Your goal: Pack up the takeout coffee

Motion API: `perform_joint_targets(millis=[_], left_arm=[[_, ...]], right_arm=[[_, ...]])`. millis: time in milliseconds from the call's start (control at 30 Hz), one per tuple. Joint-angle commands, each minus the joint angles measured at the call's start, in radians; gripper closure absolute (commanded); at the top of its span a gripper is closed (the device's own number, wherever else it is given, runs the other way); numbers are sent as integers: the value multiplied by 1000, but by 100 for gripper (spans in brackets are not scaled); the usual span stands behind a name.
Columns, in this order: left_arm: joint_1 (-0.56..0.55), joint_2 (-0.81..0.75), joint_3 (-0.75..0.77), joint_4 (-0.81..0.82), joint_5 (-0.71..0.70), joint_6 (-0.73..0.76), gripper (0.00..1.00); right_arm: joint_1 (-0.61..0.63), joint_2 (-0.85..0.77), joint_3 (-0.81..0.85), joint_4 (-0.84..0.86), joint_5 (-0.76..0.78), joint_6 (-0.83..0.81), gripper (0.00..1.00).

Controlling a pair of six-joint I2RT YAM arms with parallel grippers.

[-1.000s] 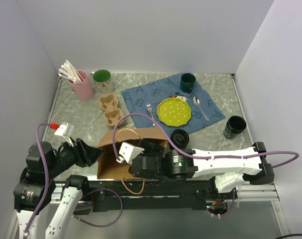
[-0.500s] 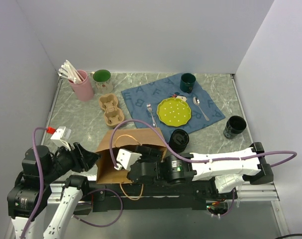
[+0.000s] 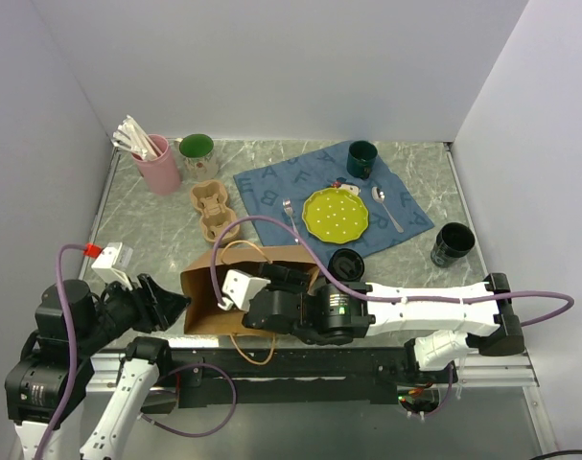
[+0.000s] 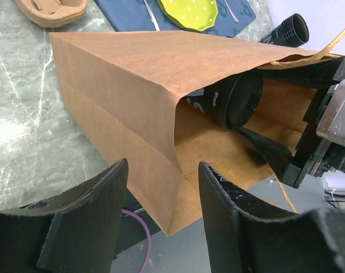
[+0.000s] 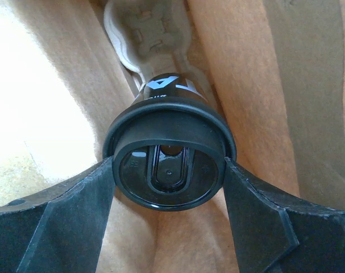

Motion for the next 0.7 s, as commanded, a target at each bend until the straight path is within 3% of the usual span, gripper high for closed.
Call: perform_joint_targets(millis=[0, 233, 300, 333, 433, 600, 667], left_arm=[[-2, -23, -31, 58, -12, -19, 42], [-2, -17, -99, 161, -29, -52, 48], [-2, -18, -106, 173, -23, -41, 55], [-3, -17, -108, 181, -24, -39, 67], [-2, -9, -103, 188, -11, -30, 86], [-2, -32, -134, 239, 61, -68, 99], [-2, -49, -152, 250, 89, -82, 99]], right_arm=[[-3, -24, 8, 58, 5, -36, 52], [-3, -46, -13, 79, -31, -76, 52], [-3, -61, -22, 93, -87, -105, 52], [-3, -67, -29, 99, -104, -139, 53], [-3, -92, -48, 127, -152, -212, 53], [-3, -69, -75, 181, -117, -369, 54], [-9, -44, -52, 179, -92, -424, 55]])
